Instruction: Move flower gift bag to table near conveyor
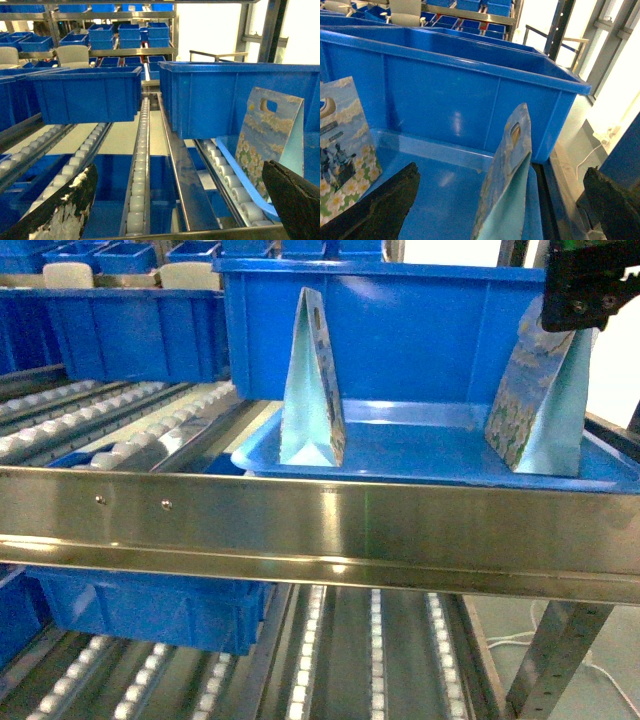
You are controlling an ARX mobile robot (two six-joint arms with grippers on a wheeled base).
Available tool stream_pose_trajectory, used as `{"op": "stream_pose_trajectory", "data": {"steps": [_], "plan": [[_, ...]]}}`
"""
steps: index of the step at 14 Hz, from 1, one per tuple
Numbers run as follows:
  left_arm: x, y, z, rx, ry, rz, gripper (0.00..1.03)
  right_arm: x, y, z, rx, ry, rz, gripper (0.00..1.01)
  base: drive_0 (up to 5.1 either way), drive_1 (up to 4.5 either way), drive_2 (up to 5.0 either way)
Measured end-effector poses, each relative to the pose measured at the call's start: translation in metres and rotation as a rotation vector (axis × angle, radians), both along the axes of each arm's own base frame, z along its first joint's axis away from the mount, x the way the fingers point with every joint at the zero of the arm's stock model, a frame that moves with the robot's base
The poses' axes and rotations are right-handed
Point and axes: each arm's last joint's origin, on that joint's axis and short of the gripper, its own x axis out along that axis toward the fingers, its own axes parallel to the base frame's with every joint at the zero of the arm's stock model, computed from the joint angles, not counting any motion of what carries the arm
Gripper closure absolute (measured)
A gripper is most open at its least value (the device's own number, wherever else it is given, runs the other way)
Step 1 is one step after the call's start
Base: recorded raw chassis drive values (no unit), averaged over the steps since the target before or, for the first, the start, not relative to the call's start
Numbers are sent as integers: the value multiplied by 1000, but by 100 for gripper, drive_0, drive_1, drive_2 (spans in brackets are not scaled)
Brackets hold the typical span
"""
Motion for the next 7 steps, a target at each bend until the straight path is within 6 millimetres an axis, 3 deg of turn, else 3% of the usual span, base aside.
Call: {"op": "stream_pose_trajectory", "data": {"steps": [5,7], "plan": [[0,0,0,0,0,0,5,63,16,12,-17,13,-11,3,0,0,0],[0,0,0,0,0,0,5,82,9,6,-37,63,-35,3,0,0,0]]}}
